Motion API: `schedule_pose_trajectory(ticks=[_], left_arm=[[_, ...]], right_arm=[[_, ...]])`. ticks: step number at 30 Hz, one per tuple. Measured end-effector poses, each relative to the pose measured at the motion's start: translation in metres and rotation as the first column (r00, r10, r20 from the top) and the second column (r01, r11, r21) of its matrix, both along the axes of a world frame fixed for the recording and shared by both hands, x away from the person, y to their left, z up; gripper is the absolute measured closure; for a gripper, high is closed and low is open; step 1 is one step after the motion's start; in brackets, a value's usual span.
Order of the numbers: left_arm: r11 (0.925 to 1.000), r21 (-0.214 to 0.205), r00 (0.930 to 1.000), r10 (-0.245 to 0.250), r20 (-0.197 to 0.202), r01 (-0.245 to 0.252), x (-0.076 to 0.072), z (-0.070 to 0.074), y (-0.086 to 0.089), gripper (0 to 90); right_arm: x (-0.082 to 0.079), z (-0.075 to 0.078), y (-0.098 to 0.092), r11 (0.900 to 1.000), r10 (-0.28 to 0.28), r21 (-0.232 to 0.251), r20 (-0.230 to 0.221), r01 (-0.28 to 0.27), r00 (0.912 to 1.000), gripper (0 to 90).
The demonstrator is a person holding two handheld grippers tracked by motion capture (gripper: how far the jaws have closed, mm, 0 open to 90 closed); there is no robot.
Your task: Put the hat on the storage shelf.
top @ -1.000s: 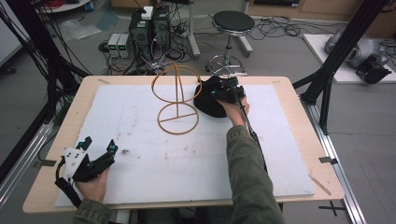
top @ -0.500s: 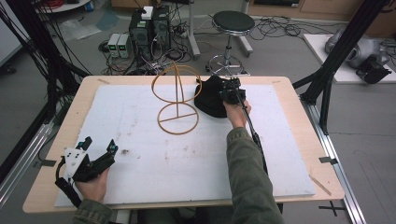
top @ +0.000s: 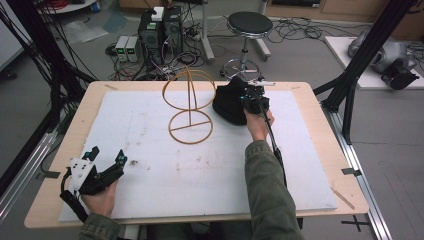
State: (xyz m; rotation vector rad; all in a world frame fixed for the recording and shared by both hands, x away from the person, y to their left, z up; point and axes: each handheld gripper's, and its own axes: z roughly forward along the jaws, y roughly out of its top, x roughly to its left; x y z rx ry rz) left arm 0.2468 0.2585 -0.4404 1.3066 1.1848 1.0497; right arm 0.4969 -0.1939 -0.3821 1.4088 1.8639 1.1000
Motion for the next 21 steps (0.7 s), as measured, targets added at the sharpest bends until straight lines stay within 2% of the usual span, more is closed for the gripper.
schedule_pose_trajectory(ticks=[3, 8, 11, 14, 16, 18, 19, 20, 21], left_arm=[[1.0, 0.005, 1.0, -0.001, -0.001, 0.001, 0.0, 0.0, -0.001, 18.8], [1.0, 0.002, 1.0, 0.0, 0.003, 0.0, 0.0, 0.0, -0.001, 18.8], [1.0, 0.0, 1.0, 0.0, 0.003, 0.0, 0.0, 0.0, -0.002, 18.8], [1.0, 0.003, 1.0, -0.002, 0.001, 0.002, 0.001, 0.0, -0.003, 18.8], [1.0, 0.005, 1.0, -0.003, -0.002, 0.004, 0.001, 0.0, -0.003, 18.8], [1.0, 0.005, 1.0, -0.003, -0.001, 0.003, 0.0, 0.0, -0.003, 18.8], [1.0, 0.002, 1.0, -0.002, 0.001, 0.002, 0.001, 0.0, -0.003, 18.8], [1.0, 0.003, 1.0, -0.003, 0.0, 0.003, 0.001, 0.0, -0.003, 18.8], [1.0, 0.003, 1.0, -0.004, 0.001, 0.004, 0.001, 0.001, -0.003, 18.8]], right_arm=[[-0.005, 0.009, -0.002, 0.9999, 0.013, 0.01, 0.04, -0.013, 0.9991, 87.9], [-0.012, 0.021, -0.01, 0.9991, 0.02, 0.034, 0.076, -0.023, 0.9969, 87.9], [-0.017, 0.03, -0.015, 0.9976, 0.01, 0.067, 0.115, -0.018, 0.9933, 87.9], [-0.023, 0.04, -0.019, 0.995, 0.003, 0.098, 0.168, -0.019, 0.9859, 87.9], [-0.029, 0.049, -0.024, 0.9919, -0.003, 0.125, 0.218, -0.025, 0.976, 87.9], [-0.031, 0.052, -0.024, 0.9908, -0.006, 0.133, 0.227, -0.025, 0.9739, 87.9], [-0.035, 0.058, -0.027, 0.9901, -0.009, 0.137, 0.257, -0.028, 0.9664, 87.9], [-0.035, 0.058, -0.027, 0.9901, -0.009, 0.137, 0.257, -0.028, 0.9664, 87.9], [-0.037, 0.062, -0.028, 0.9901, -0.01, 0.138, 0.271, -0.028, 0.9626, 87.9]])
